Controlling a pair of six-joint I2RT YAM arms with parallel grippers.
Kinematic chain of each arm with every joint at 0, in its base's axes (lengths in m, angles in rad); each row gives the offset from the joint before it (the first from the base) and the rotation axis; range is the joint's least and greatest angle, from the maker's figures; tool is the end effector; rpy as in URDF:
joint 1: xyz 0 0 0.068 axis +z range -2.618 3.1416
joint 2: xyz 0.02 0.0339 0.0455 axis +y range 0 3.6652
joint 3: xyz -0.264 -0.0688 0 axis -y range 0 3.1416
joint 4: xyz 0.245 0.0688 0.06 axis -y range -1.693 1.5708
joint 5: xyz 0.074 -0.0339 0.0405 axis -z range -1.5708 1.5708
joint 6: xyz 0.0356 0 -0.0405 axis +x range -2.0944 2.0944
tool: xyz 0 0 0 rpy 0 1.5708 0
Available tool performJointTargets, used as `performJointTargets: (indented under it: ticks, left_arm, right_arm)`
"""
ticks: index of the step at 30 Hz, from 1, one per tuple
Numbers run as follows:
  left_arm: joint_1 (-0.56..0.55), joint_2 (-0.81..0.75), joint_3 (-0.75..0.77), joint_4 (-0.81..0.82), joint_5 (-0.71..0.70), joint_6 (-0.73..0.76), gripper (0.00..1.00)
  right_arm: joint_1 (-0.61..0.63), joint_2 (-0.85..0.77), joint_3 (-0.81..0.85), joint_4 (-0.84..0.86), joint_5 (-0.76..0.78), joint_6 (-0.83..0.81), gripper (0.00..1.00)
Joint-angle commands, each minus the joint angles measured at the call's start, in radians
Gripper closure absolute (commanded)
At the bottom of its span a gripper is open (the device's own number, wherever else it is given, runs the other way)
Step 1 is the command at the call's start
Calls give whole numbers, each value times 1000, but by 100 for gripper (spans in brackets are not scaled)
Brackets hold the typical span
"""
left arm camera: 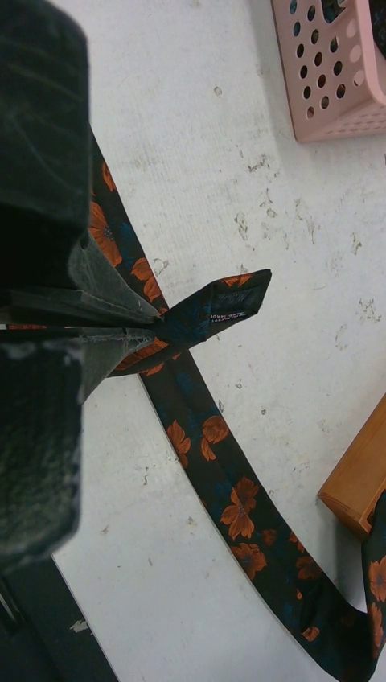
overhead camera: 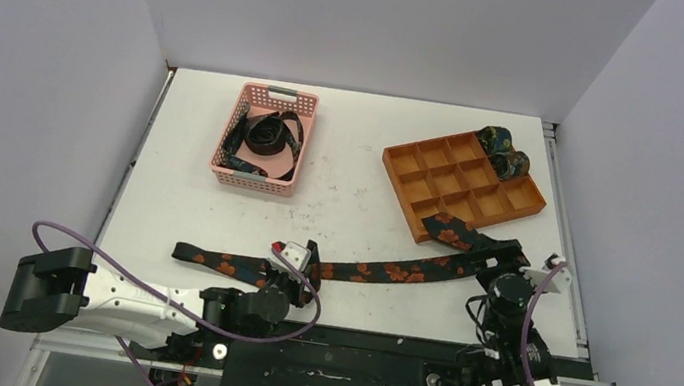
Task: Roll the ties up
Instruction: Flatten out the tie at the center of the board.
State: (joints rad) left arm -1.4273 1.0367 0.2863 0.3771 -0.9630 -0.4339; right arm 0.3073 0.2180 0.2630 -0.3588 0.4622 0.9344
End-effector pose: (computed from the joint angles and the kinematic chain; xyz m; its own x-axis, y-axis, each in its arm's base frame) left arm 0.0566 -0.1874 0.1831 -0.2390 -0.0249 -0.9707 0.3917 0.9123 -0.1198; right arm 0.1049 0.0166 0.2089 -0.0675 0.7338 -0.6760 0.3160 0.6584 0.6832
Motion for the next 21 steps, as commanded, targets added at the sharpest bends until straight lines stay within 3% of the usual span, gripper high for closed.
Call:
performJointTargets:
  ticks: [1,4,8,10,13,21]
  left_arm:
    - [-5,12,18,21,2,20,100]
    - [-5,17,46,11,-3,66,100]
    - [-5,36,80,16,2,123,100]
    - [-1,64,95,24,2,139,100]
    - [5,99,112,24,15,137,100]
    - [2,109,97,25,25,102,100]
  right_arm:
    - [-2,210,153,-13,-77,-86,18]
    - [43,497,286,-89,-67,-145,22]
    - [325,798,427,-237,232,-143,14]
    - [408,939,495,-299,303,-128,10]
    - [440,1126,567,-344,345,-135,8]
    - [468,1400,740,-396,524,-272,8]
